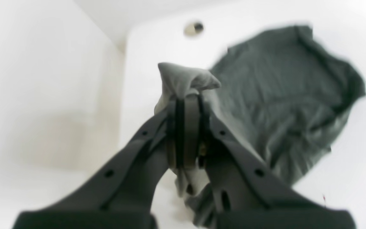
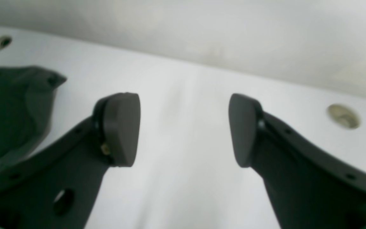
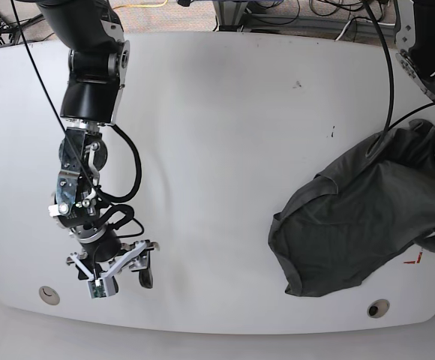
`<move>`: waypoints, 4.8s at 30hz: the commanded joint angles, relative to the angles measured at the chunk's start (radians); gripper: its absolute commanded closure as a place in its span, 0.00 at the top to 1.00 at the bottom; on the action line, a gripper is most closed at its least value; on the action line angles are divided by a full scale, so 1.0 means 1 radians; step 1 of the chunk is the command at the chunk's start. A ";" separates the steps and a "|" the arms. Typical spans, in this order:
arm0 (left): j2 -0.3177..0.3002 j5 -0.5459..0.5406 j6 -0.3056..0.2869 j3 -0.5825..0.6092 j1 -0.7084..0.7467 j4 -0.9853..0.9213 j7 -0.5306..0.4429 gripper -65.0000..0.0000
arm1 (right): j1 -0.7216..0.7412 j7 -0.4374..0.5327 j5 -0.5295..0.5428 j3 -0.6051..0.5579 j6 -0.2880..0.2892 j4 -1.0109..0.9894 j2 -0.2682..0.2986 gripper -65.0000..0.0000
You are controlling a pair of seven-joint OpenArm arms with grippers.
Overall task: Fold the T-shirt properly
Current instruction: 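Release the shirt with the right gripper and move it away, then move both grippers over the bunched dark grey shirt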
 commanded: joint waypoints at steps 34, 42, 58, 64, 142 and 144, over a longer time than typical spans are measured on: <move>-0.050 -0.007 -0.075 -0.272 0.502 0.030 -0.028 0.00 | 0.151 0.212 0.213 0.001 0.014 -0.813 -0.280 0.65; -0.048 -0.010 -0.075 -0.272 0.545 0.032 -0.028 0.00 | 0.142 0.218 0.296 0.001 0.023 -0.804 -0.280 0.64; 0.033 -0.011 -0.075 -0.259 0.675 0.075 -0.028 0.00 | 0.018 0.176 0.453 -0.185 0.011 -0.670 -0.280 0.64; 0.054 -0.007 -0.075 -0.191 0.680 0.076 -0.030 0.00 | -0.021 0.173 0.459 -0.199 -0.029 -0.592 -0.280 0.64; 0.303 0.506 -0.013 0.309 0.160 -0.386 -0.485 0.61 | -0.174 0.199 0.466 -0.653 -0.166 -0.156 -0.131 0.64; 0.304 0.515 -0.013 0.309 0.161 -0.438 -0.516 0.60 | -0.180 0.199 0.466 -0.653 -0.166 -0.141 -0.122 0.64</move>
